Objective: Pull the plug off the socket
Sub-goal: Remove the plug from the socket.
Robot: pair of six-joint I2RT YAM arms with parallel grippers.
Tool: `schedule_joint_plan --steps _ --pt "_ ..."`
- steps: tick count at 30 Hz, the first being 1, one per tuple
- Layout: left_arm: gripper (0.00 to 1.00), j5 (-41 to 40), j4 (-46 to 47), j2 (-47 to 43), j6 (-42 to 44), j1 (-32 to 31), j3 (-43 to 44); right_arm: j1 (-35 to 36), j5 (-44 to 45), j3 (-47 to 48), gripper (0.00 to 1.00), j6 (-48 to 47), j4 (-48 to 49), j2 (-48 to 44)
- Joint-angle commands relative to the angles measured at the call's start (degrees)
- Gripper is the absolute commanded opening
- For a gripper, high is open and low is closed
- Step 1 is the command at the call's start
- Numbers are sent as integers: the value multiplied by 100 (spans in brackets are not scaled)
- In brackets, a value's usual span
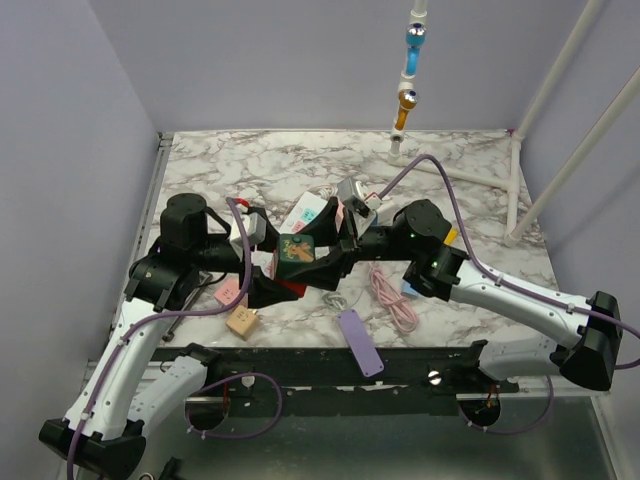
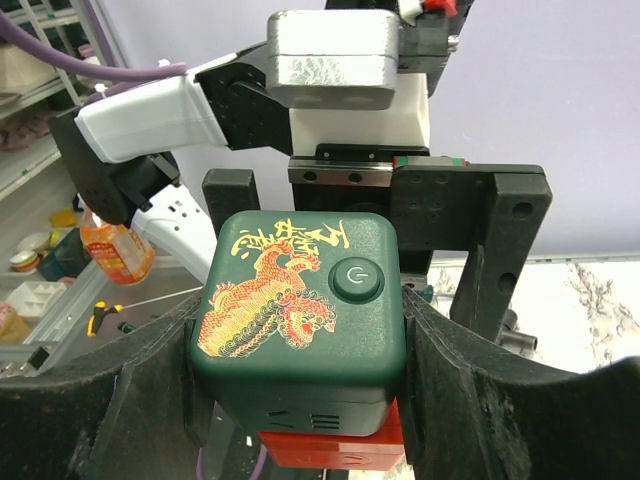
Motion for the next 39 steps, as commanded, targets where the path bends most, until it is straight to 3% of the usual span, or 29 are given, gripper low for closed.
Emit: schedule_joint_plan --steps 1,4,6,7,8,9,16,22,39 --pt "95 323 481 -35 -532 -14 -43 147 157 -109 1 -7 755 -31" --pt "73 258 399 1 -567 -8 -38 162 211 -131 1 -72 769 -40" --pt "53 209 438 -11 -605 4 -60 163 233 -148 1 -119 734 -81" --pt "40 199 467 -14 -608 12 -73 157 274 -177 1 -148 727 -99" --pt "15 157 482 -14 -621 15 -82 162 305 -199 1 -177 716 -138" --pt "0 44 490 4 -691 12 -82 162 351 -234 1 -221 709 -179" --pt "0 158 -577 357 368 12 151 166 674 -258 1 -566 593 -542" --pt "0 -234 -1181 232 1224 15 113 157 828 97 1 -854 392 -756" --pt "0 -486 -2001 559 2251 12 -226 -316 267 1127 1 -928 52 -888"
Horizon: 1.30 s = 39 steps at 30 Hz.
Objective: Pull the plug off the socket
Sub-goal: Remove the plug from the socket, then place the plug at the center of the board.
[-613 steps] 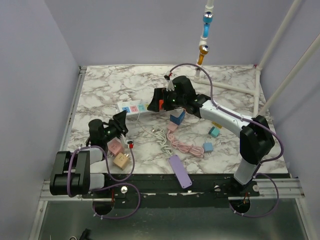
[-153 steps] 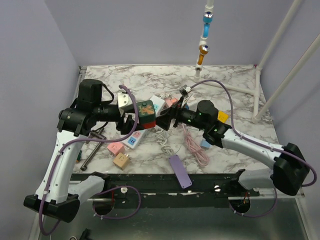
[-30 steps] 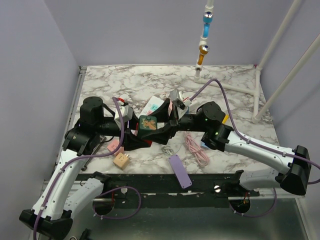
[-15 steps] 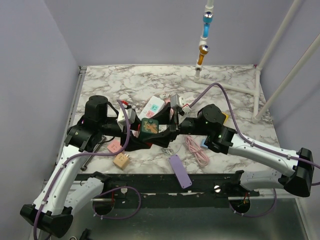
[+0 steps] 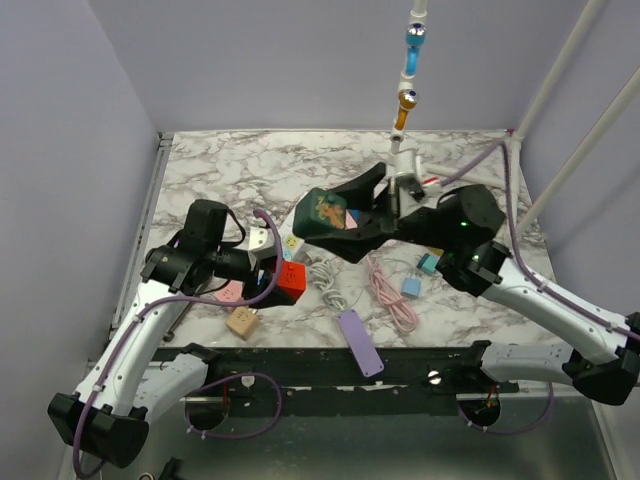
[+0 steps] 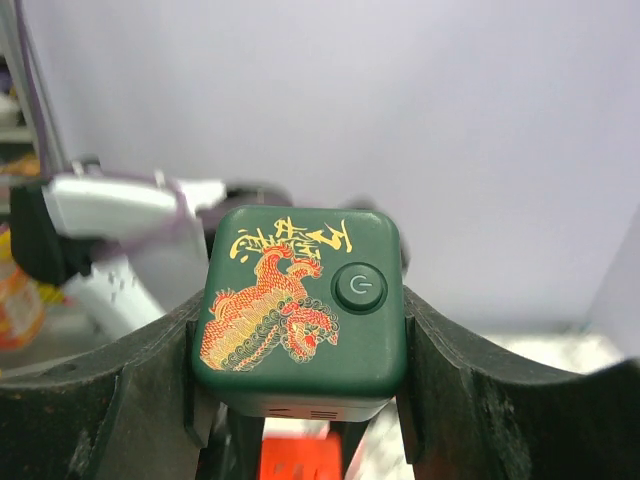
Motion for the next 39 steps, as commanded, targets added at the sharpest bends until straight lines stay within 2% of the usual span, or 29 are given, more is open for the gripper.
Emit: schedule_joint_plan --steps 1,4,9,13,18,21,23,27,31,39 --pt "0 -348 -607 149 547 28 -71 -152 -331 562 1 -12 604 -358" --pt "0 -657 -602 203 619 32 -65 -224 -15 576 0 -254 131 -454" --pt "0 -1045 -635 363 672 24 39 -589 1097 150 1 -277 -540 -630" --pt "0 -1544 -513 297 948 -120 -147 -1420 1845 -314 1 460 -935 -587" --pt "0 -2460 63 -9 1294 -650 -754 -2336 2778 -623 1 1450 -1580 -467" --pt "0 -2983 169 228 1536 -999 -934 -2682 3071 -838 1 2044 -1894 -446" --pt "0 -3312 260 451 1587 -1157 -996 -2902 3496 -916 1 2504 -2434 -410" --pt "0 -3830 336 936 1718 -1374 -972 -3557 3554 -1361 1 3214 -3128 -554" --pt "0 -4132 546 1359 1680 -1525 -937 -3881 3873 -1705 1 3490 -3857 -673" --pt "0 -4819 1038 2033 1376 -2053 -1075 -4079 4668 -1937 1 4153 -5274 -776"
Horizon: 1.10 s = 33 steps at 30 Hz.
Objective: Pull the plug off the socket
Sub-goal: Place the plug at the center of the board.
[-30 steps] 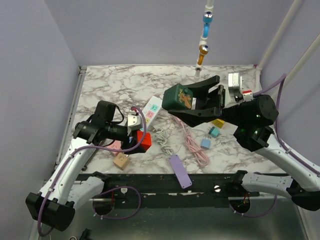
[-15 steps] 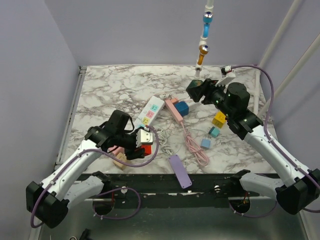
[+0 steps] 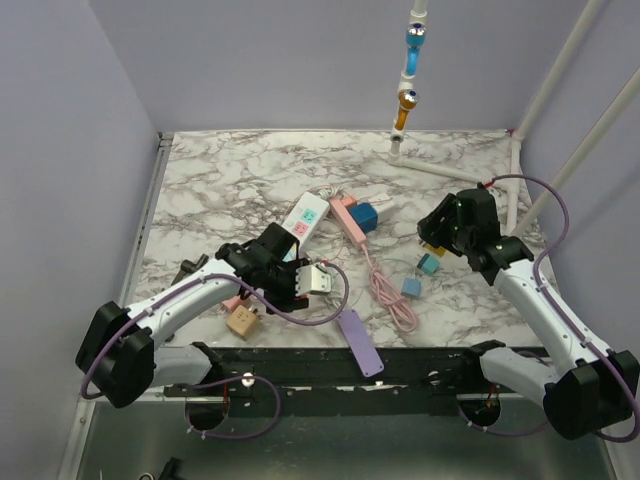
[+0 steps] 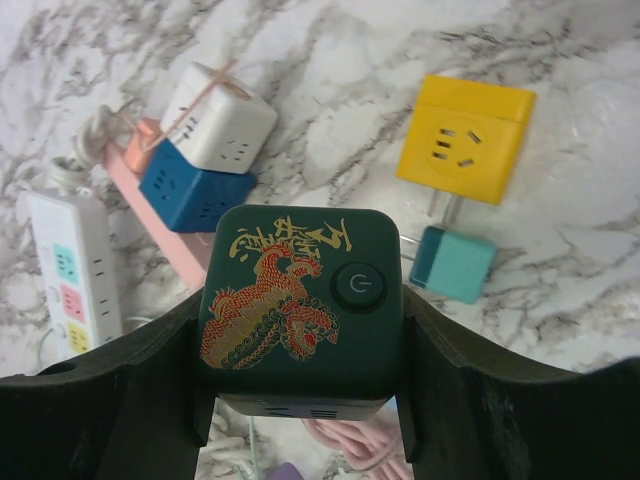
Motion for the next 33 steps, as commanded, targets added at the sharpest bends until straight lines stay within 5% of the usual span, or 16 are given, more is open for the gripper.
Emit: schedule_joint_plan --steps 1,11,15,19,22,27,33 --pt "0 -527 428 279 -187 -269 -47 -81 616 -107 1 630 -907 -195" --pt "4 -592 554 885 -319 -297 42 -688 332 -593 4 1406 -1805 188" --pt "31 -629 614 1020 -505 -305 -56 -1064 193 -900 16 1470 -1706 -131" --pt "54 -704 680 951 -441 -304 -152 -1335 165 -871 17 1373 -1681 85" --pt "98 -608 487 926 -447 -304 -54 -1463 85 -879 18 1356 -1578 348" --pt "99 -367 167 686 -486 -301 157 -1538 -22 -959 19 1382 -1232 519" --pt "99 -168 -390 286 -670 -303 808 -1553 63 -1000 32 1348 -1072 780"
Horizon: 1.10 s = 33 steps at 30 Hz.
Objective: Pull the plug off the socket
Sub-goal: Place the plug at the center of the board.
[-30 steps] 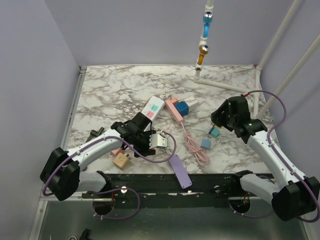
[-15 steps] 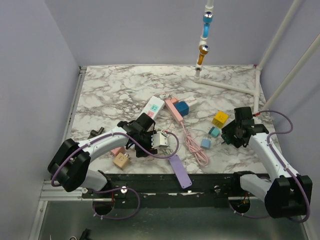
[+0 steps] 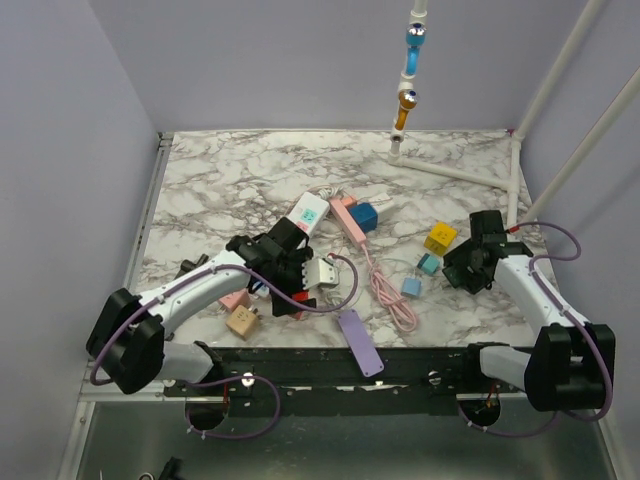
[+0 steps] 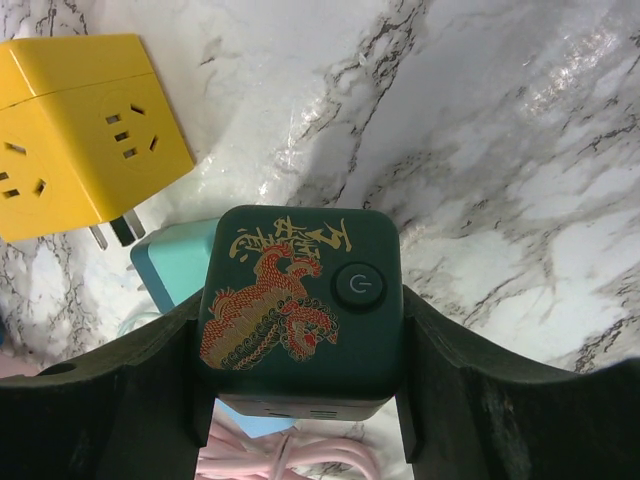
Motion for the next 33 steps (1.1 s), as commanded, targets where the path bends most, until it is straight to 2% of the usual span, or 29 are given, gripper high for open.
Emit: schedule_joint_plan --steps 1,5,8,10,13,16,21,25,29,33 --pt "98 341 -537 -468 -237 -27 687 -59 -11 -122 34 38 296 195" --pt "99 354 -798 -727 -562 -26 1234 -68 -1 -152 44 -32 397 491" --pt "98 327 -999 -749 -833 75 1619 -69 -115 -169 67 -189 627 628" --pt "98 251 -1259 -593 -1016 144 1919 -65 -125 -151 78 -197 684 658" --pt "99 -14 -1769 -158 -1236 263 2472 -69 -169 -121 88 -218 693 651" --pt "98 170 -1839 70 -1445 622 2761 -69 -72 6 98 -372 554 534" --pt "99 584 -1473 277 -1798 1319 2996 -65 2 424 100 -829 287 81" --pt "98 327 -1574 773 -1778 1523 3380 52 -110 777 100 -1021 284 -418" --pt "99 207 -1539 1183 -1905 1596 3681 1141 367 1250 100 -996 258 -257" --pt "98 187 -1569 1439 -2119 1663 3962 2421 863 1959 100 -919 331 530"
